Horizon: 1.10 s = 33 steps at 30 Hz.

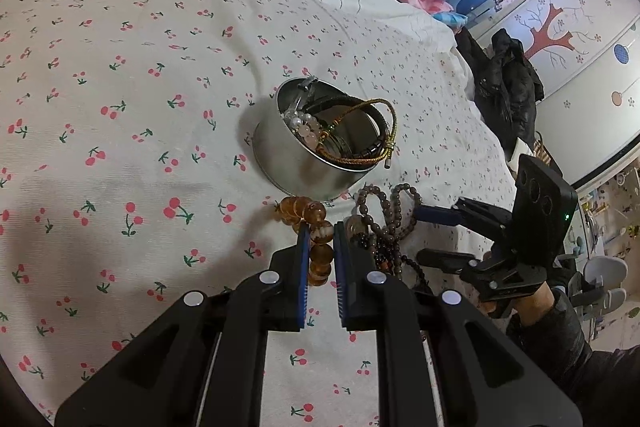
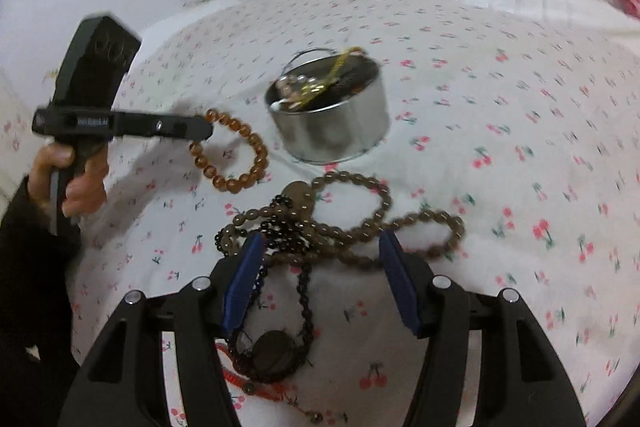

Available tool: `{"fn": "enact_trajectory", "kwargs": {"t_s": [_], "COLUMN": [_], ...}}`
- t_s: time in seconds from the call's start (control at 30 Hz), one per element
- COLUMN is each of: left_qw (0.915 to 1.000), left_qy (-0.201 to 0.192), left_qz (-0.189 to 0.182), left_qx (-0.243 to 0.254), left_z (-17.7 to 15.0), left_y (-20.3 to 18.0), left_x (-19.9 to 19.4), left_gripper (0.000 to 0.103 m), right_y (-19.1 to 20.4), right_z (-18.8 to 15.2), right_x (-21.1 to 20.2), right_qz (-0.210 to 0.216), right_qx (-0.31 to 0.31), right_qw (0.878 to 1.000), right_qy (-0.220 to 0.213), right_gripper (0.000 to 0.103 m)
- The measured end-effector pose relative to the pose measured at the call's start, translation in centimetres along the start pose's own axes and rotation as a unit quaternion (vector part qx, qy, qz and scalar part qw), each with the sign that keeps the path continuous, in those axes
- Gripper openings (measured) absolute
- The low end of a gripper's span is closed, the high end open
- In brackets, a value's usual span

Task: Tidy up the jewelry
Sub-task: 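Grasp the amber strand with the left gripper while the right grasps a dark bead strand, then lift the dark bead strand high with the right gripper, pulling it free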

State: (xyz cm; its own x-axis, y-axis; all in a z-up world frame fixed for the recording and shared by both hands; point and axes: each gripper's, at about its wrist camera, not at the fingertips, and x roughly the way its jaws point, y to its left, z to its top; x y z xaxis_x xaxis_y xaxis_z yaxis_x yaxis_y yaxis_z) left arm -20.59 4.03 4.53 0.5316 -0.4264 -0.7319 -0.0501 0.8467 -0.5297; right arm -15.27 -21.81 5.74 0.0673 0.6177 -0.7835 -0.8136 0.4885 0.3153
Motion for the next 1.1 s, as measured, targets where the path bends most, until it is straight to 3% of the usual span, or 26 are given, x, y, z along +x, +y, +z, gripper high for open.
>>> {"fn": "enact_trajectory", "kwargs": {"t_s": [0.07, 0.23, 0.4, 0.43, 0.5, 0.53, 0.57, 0.83, 1.1], "left_qw": [1.0, 1.0, 1.0, 1.0, 1.0, 1.0, 1.0, 0.9999, 0.9997], "left_qy": [-0.001, -0.002, 0.0, 0.0, 0.0, 0.0, 0.0, -0.005, -0.011], "left_qz": [0.001, 0.0, 0.0, 0.001, 0.001, 0.001, 0.001, -0.011, -0.02], "left_qx": [-0.002, -0.005, -0.004, -0.004, -0.005, -0.005, -0.005, -0.008, -0.01], "left_z": [0.0, 0.0, -0.1, -0.1, -0.1, 0.0, -0.1, -0.1, 0.0], "left_y": [0.1, 0.3, 0.2, 0.3, 0.3, 0.3, 0.3, 0.3, 0.2], "left_x": [0.0, -0.1, 0.0, 0.0, 0.0, -0.1, -0.1, -0.4, -1.1], "left_gripper": [0.011, 0.011, 0.011, 0.011, 0.011, 0.011, 0.011, 0.011, 0.011], "right_y": [0.2, -1.8, -2.5, -2.3, -2.3, -2.6, -3.0, -5.6, -6.9], "right_z": [0.5, 0.4, 0.6, 0.6, 0.7, 0.8, 1.0, 1.9, 2.7], "right_x": [0.6, 1.0, 2.5, 2.7, 2.8, 2.5, 2.1, -1.8, -7.3], "right_qz": [-0.011, 0.007, -0.002, -0.007, -0.014, -0.014, -0.017, 0.053, 0.138], "right_qx": [-0.019, -0.019, -0.025, -0.031, -0.027, -0.013, -0.001, 0.089, 0.139], "right_qw": [1.0, 0.998, 0.998, 0.998, 0.998, 0.999, 0.999, 0.993, 0.967], "right_qy": [0.021, 0.057, 0.065, 0.062, 0.057, 0.049, 0.038, -0.051, -0.161], "right_gripper": [0.059, 0.059, 0.059, 0.055, 0.033, 0.015, 0.012, 0.008, 0.008]}}
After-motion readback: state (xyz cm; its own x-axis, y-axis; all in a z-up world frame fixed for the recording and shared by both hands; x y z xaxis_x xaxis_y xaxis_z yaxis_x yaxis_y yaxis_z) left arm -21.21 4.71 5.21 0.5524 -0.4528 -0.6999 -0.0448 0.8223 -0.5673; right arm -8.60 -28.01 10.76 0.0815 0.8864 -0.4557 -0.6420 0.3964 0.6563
